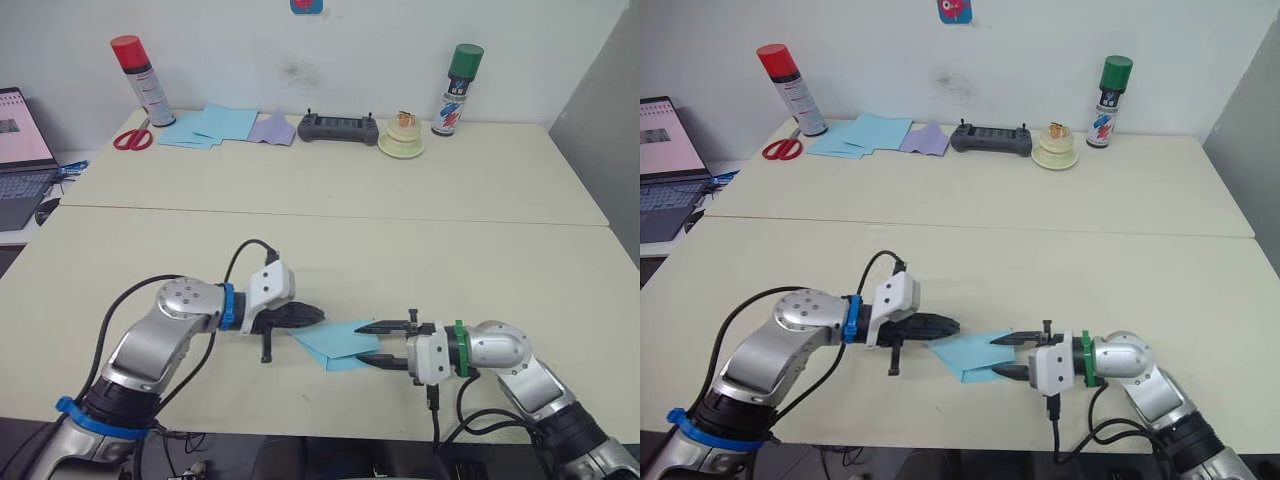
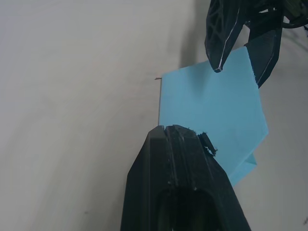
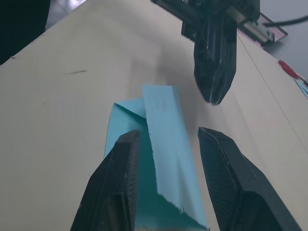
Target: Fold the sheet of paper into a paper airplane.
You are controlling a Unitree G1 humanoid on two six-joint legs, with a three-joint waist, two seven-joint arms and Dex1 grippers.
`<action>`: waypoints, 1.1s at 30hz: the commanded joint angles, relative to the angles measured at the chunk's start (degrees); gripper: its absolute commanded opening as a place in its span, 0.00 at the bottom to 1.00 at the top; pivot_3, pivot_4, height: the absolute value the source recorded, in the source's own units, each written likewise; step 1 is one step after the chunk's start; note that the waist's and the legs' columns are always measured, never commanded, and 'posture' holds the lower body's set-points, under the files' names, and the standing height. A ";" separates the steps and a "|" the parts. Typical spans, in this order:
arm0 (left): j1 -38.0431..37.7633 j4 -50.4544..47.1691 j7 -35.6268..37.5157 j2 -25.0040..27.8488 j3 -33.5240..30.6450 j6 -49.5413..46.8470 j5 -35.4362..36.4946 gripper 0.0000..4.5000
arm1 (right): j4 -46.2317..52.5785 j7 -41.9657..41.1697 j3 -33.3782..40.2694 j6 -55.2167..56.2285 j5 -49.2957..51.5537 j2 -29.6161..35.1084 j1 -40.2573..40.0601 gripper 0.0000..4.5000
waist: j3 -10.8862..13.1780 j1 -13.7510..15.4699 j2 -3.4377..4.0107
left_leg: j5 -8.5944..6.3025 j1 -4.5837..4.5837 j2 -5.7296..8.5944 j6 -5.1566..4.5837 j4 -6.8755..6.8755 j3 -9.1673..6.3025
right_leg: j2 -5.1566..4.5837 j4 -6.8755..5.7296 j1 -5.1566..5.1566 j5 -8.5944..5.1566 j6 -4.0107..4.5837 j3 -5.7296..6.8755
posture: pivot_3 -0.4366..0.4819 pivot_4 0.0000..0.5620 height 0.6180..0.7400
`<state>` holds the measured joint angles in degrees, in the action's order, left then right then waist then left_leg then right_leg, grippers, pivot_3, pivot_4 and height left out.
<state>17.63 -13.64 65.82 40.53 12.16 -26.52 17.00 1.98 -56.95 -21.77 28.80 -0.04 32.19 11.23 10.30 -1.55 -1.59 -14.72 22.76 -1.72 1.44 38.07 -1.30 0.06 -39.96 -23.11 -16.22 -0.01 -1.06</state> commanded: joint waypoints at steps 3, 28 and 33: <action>-0.90 -0.37 -0.14 1.12 3.45 1.97 -3.61 0.01 | -2.47 0.20 -1.57 3.18 -0.76 -2.14 2.27 0.43 | 0.00 -0.06 0.00 | 0.00 -0.02 -0.01 0.00 0.00 0.00 | 0.01 -0.01 0.00 0.00 0.01 0.00 | 0.48 0.27 1.00; 0.55 10.45 -0.07 -0.96 5.69 10.62 -8.59 0.01 | -13.46 0.19 -6.37 11.48 -4.27 -5.50 7.53 0.43 | -0.01 -0.02 0.01 | 0.00 -0.89 0.00 -0.02 -0.08 -0.01 | -0.01 0.08 0.86 -0.14 0.04 0.03 | 0.48 0.27 1.00; 0.94 11.47 -0.06 -1.40 6.08 11.46 -9.12 0.00 | -14.57 0.15 -6.68 12.18 -4.52 -5.90 7.91 0.40 | -0.01 0.04 0.00 | 0.00 -0.99 -0.03 -0.02 -0.09 -0.05 | -0.01 0.06 0.95 -0.24 0.03 0.05 | 0.48 0.27 1.00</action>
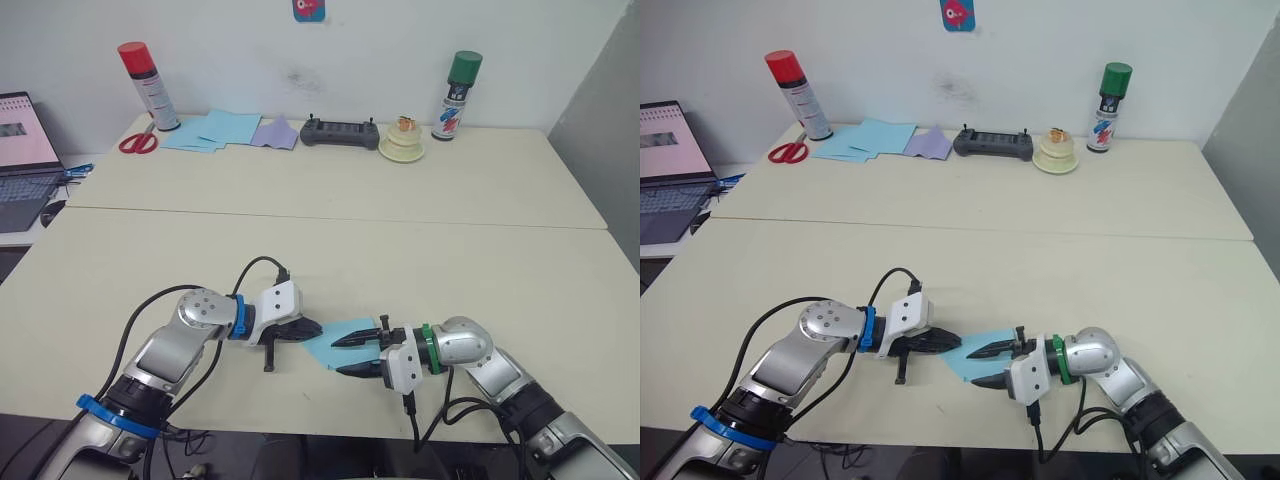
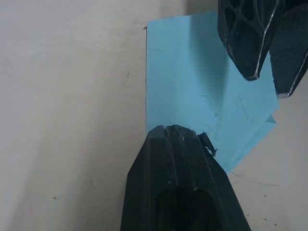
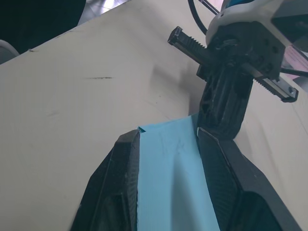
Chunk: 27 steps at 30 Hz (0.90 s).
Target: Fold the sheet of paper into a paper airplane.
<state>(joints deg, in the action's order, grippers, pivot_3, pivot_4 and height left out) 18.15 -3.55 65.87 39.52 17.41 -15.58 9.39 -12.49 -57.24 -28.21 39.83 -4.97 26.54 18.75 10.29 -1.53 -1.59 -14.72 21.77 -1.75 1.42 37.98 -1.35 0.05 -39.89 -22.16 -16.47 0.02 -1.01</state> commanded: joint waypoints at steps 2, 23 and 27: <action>0.80 1.99 -0.12 -0.68 1.12 0.98 -1.93 0.00 | -0.08 -0.26 -0.07 0.69 1.93 -0.37 0.41 0.30 | 0.00 0.06 0.00 | 0.00 0.00 0.00 0.00 0.00 0.00 | 0.00 0.00 0.00 0.01 0.01 0.00 | 0.48 0.27 1.00; 3.13 7.81 1.33 -2.28 2.21 6.72 -3.99 0.00 | 6.41 0.10 4.62 -12.30 9.10 -0.77 2.79 0.00 | 0.00 0.08 0.00 | 0.01 0.00 0.00 -0.01 0.01 -0.02 | -0.07 -0.01 0.01 -0.01 -0.01 0.00 | 0.48 0.27 1.00; 3.40 8.16 1.75 -2.52 2.43 8.73 -4.26 0.00 | 5.16 0.35 4.43 -13.39 8.06 -1.80 4.66 0.00 | 0.00 0.12 0.00 | 0.01 0.01 0.00 -0.01 0.01 -0.02 | -0.07 0.00 0.01 -0.01 -0.02 0.01 | 0.48 0.27 1.00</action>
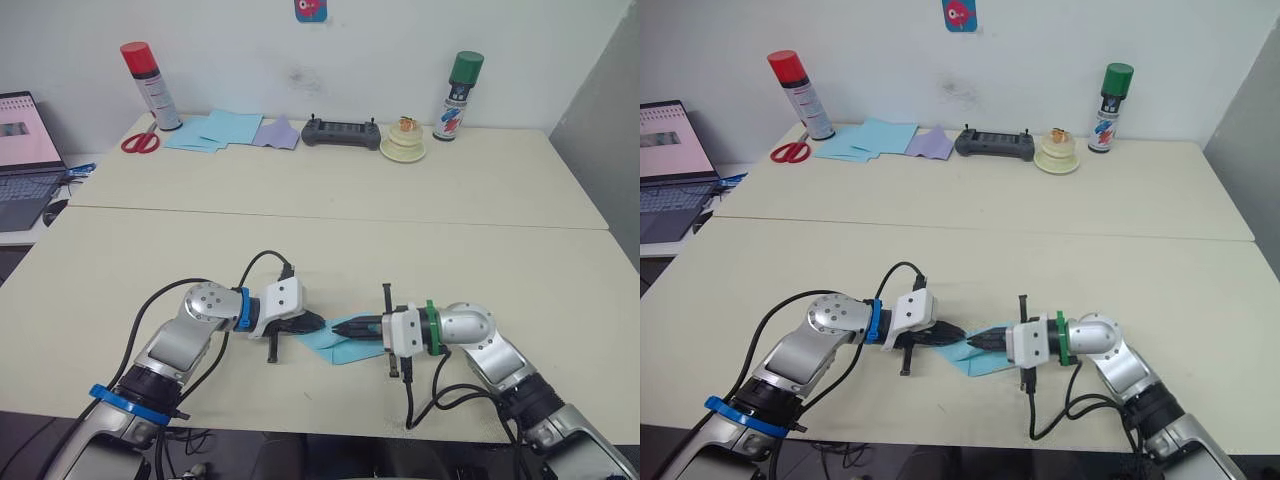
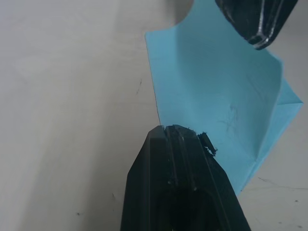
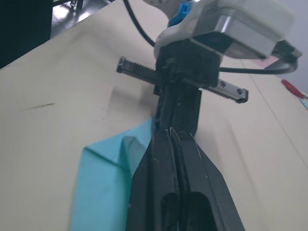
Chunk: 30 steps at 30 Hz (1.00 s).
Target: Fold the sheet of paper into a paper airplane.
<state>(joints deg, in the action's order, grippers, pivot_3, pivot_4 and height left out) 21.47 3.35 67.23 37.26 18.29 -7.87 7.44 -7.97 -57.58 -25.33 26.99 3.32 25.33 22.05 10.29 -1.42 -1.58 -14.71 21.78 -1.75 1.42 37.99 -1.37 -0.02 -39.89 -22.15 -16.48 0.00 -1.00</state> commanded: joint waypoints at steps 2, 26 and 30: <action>0.25 1.93 0.35 -0.39 1.70 1.82 -2.76 0.00 | -0.22 1.02 1.29 -0.93 -0.73 -1.30 2.46 0.00 | 0.00 0.01 0.00 | 0.00 0.01 0.01 0.00 0.00 0.01 | 0.00 0.01 0.00 0.01 0.01 -0.01 | 0.48 0.27 1.00; -0.15 1.64 1.09 -0.44 1.14 2.29 -2.77 0.00 | -1.41 -5.51 4.61 12.26 0.65 10.04 -6.38 0.45 | 0.01 0.06 0.01 | -0.01 0.06 0.01 -0.01 -0.07 0.05 | -0.09 0.22 0.03 -0.10 -0.18 -0.02 | 0.48 0.27 1.00; 0.03 1.62 1.23 -0.36 1.06 2.14 -2.68 0.00 | -1.31 -5.21 4.46 12.52 0.16 10.00 -6.65 0.45 | 0.01 0.06 0.01 | -0.01 0.06 -0.01 -0.01 -0.07 0.04 | -0.10 0.22 0.03 -0.10 -0.18 -0.02 | 0.48 0.27 1.00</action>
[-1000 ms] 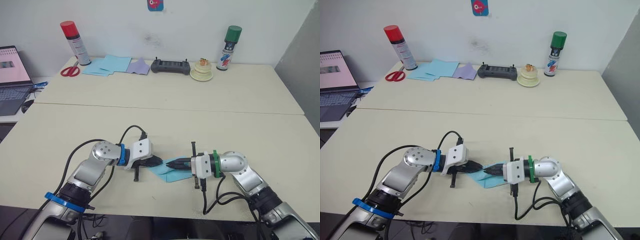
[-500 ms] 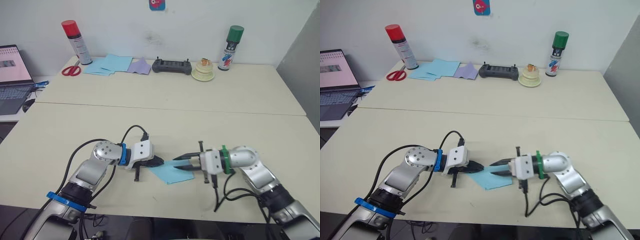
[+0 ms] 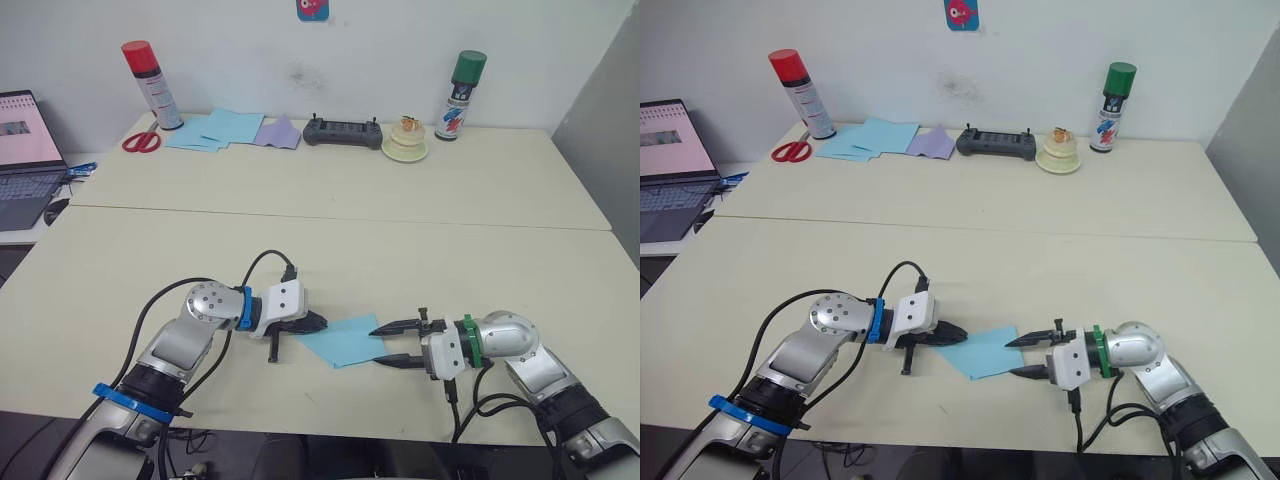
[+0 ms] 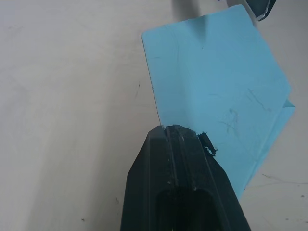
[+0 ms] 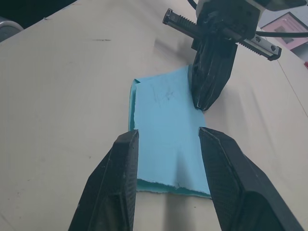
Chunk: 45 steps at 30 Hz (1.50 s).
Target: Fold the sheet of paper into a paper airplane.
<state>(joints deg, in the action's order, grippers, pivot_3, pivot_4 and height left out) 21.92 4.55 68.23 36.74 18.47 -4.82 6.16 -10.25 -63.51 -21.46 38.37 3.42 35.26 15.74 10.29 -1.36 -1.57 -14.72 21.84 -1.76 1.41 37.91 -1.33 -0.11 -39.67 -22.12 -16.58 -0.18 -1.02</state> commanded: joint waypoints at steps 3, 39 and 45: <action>-0.26 0.68 0.29 0.21 0.78 -0.85 -1.41 0.00 | 0.58 0.83 0.74 1.70 -0.17 0.16 -0.28 0.45 | 0.00 0.00 0.00 | 0.00 0.00 0.00 0.00 0.00 -0.01 | 0.00 0.01 0.00 0.00 0.00 0.01 | 0.48 0.27 1.00; -1.27 -0.26 -0.10 0.24 0.88 -0.22 -1.57 0.00 | 1.61 2.73 0.01 2.27 -4.28 0.96 -1.05 0.45 | 0.01 0.02 0.02 | 0.00 0.04 -0.02 0.00 -0.05 -0.02 | -0.02 0.15 0.01 0.00 -0.01 0.03 | 0.48 0.27 1.00; -1.89 -0.77 -0.04 0.32 0.90 -0.10 -1.59 0.00 | 3.08 4.48 1.18 -2.68 -0.74 -0.49 -2.17 0.45 | 0.01 0.02 0.02 | 0.00 0.04 -0.03 0.00 -0.06 -0.01 | -0.03 0.18 0.03 0.00 -0.01 0.01 | 0.48 0.27 1.00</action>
<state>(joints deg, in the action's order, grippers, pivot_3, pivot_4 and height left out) 21.02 3.81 68.11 36.70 18.20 -4.49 6.14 -9.32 -59.79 -21.46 37.10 0.39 35.10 13.90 10.31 -1.34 -1.55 -14.72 21.88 -1.81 1.41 37.86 -1.34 -0.14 -39.49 -22.09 -16.58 -0.18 -1.01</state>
